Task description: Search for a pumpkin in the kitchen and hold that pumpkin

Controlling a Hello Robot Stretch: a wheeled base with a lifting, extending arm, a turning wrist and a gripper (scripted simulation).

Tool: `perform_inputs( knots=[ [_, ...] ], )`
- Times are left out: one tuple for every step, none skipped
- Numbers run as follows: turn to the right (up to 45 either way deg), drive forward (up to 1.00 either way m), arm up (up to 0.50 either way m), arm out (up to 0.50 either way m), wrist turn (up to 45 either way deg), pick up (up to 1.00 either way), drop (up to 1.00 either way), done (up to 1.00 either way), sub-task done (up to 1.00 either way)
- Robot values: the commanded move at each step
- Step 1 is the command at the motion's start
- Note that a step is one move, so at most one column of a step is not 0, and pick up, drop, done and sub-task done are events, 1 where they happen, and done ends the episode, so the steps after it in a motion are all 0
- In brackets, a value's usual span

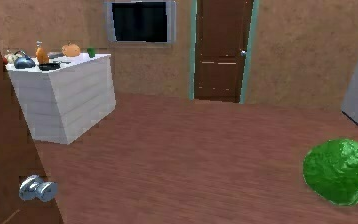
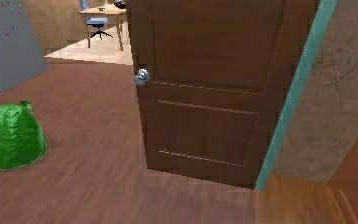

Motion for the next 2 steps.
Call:
perform_inputs(
  knots=[
    [-6.0,0.00,0.00,0.00,0.0,0.00,0.00,0.00,0.00],
    [0.0,0.25,0.00,0.00,0.0,0.00,0.00,0.00,0.00]
  ],
)
